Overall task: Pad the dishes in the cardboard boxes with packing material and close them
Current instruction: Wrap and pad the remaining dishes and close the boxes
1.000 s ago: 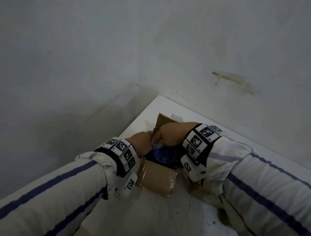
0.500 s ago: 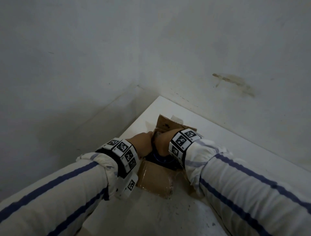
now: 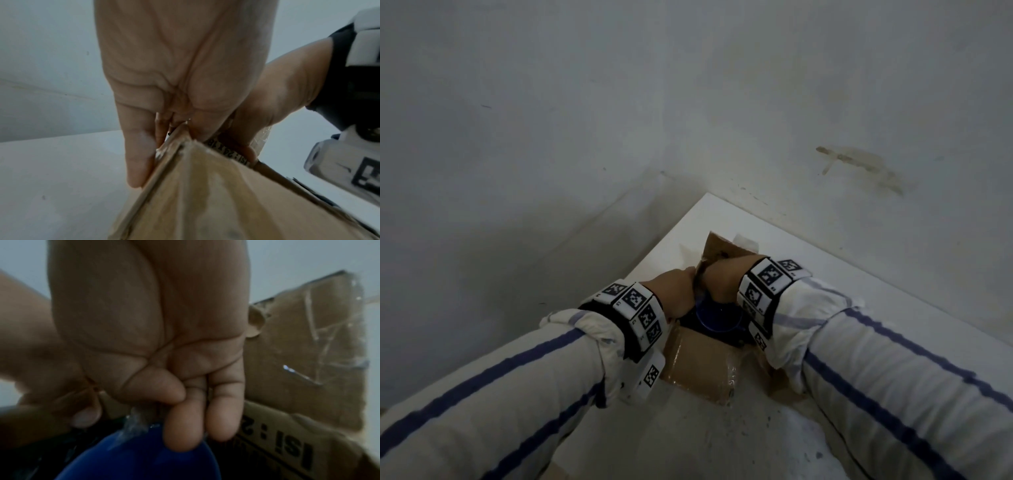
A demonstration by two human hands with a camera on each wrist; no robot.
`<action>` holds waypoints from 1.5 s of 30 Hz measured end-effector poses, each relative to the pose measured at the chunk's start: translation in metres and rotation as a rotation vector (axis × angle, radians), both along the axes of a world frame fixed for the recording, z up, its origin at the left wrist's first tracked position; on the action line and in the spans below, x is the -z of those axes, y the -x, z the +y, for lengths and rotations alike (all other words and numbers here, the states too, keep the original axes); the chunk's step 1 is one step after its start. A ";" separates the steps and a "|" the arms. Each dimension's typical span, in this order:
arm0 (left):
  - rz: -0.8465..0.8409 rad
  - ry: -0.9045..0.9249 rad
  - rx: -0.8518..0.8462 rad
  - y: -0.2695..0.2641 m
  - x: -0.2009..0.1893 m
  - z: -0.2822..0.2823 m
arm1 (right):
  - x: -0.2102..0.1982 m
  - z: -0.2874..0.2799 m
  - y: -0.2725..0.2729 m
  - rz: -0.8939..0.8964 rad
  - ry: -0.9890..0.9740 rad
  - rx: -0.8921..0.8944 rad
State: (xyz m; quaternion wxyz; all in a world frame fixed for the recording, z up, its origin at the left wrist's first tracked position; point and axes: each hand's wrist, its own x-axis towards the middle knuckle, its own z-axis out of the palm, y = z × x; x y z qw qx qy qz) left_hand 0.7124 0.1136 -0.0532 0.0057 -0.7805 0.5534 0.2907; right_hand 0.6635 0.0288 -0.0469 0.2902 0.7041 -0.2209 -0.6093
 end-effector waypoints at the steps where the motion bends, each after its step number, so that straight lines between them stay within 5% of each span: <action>1: 0.000 -0.008 0.002 0.000 0.000 0.000 | 0.001 -0.005 0.014 0.001 -0.161 -0.091; 3: 0.016 -0.010 -0.006 0.000 0.000 0.000 | -0.011 0.003 0.009 0.186 -0.403 -0.494; 6: 0.041 0.000 -0.031 0.000 -0.002 0.001 | -0.021 0.017 0.019 -0.276 -0.344 -0.051; 8: 0.039 0.006 -0.034 -0.001 -0.004 0.002 | -0.043 0.010 0.035 -0.723 -0.509 0.237; 12: -0.005 0.045 -0.109 -0.001 -0.009 0.007 | -0.077 0.001 0.066 -0.970 -0.648 0.279; 19: -0.127 0.226 -0.106 0.038 -0.048 0.002 | -0.071 -0.008 0.158 -1.399 -0.558 0.495; 24: -0.017 0.219 0.100 0.137 -0.071 -0.020 | -0.059 0.003 0.244 -1.606 -0.440 0.665; 33: 0.101 0.198 0.369 0.371 -0.056 -0.077 | -0.045 0.001 0.461 -1.918 -0.100 0.905; 40: 0.227 0.209 0.545 0.536 -0.040 -0.097 | -0.033 -0.005 0.625 -1.949 0.296 1.082; 45: 0.201 0.201 0.606 0.605 -0.021 -0.100 | -0.006 -0.011 0.721 -1.942 0.602 1.294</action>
